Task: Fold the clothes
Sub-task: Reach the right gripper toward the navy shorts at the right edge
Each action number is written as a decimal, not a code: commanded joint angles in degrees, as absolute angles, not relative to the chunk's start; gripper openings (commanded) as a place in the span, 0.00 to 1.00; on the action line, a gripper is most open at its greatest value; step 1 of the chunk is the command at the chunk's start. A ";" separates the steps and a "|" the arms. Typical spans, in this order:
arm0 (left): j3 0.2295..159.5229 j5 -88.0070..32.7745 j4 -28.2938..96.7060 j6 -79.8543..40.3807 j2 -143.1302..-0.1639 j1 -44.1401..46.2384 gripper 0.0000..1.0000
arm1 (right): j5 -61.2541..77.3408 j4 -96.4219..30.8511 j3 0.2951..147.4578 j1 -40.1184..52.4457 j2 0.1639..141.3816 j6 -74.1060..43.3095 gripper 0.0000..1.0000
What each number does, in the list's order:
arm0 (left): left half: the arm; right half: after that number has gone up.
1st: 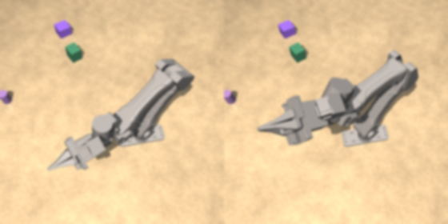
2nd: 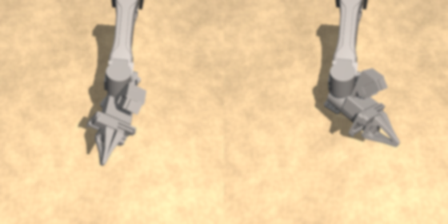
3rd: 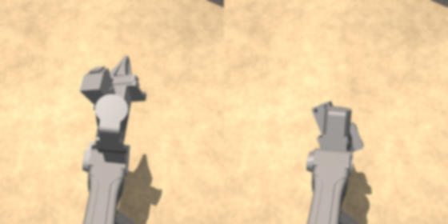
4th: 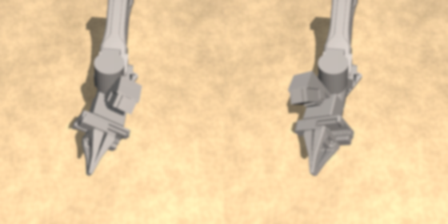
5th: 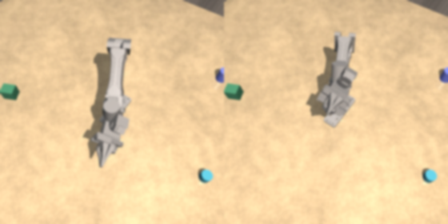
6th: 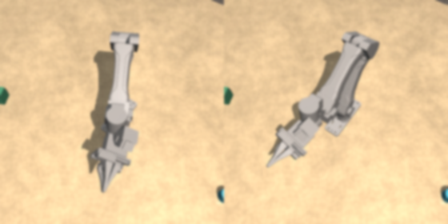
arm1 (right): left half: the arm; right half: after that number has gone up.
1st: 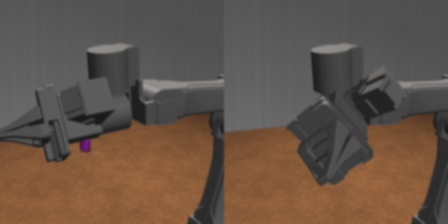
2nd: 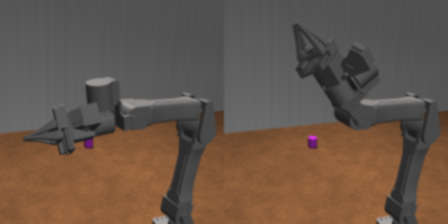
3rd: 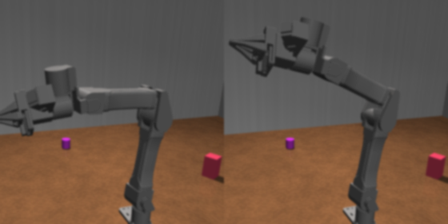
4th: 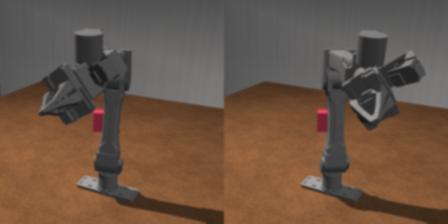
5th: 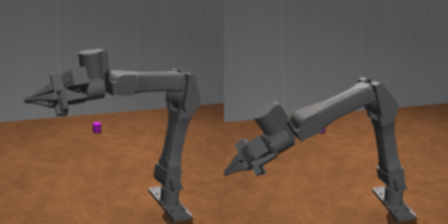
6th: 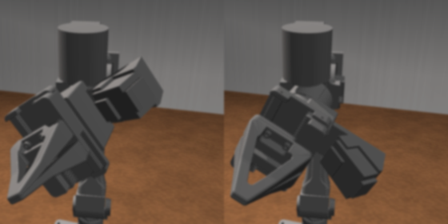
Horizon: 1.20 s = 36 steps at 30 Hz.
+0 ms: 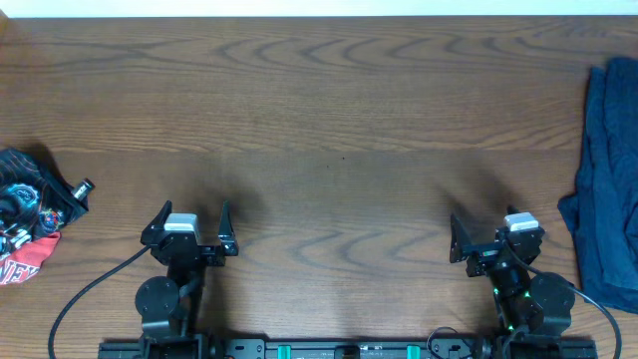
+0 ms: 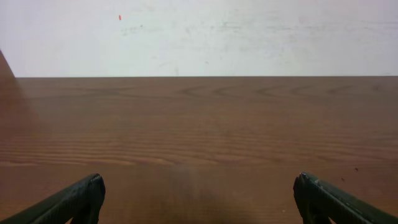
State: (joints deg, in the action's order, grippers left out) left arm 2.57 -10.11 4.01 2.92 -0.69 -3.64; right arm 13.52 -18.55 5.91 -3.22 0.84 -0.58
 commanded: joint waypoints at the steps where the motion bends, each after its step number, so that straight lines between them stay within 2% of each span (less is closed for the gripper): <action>1: 1.02 -10.22 4.80 2.48 -0.27 -3.55 0.98 | 13.93 -18.41 5.65 -4.34 0.38 0.30 0.99; 23: 1.02 -10.22 4.80 2.48 -0.27 -3.55 0.98 | 13.56 -18.26 5.65 -4.32 0.38 0.30 0.99; 31: 1.02 -10.22 4.80 2.48 -0.27 -3.55 0.98 | 25.10 -18.65 5.76 -4.32 0.40 -1.21 0.99; 36: 1.02 -10.22 4.80 2.48 -0.27 -3.55 0.98 | 25.74 -19.31 6.48 -4.34 2.83 -7.11 0.99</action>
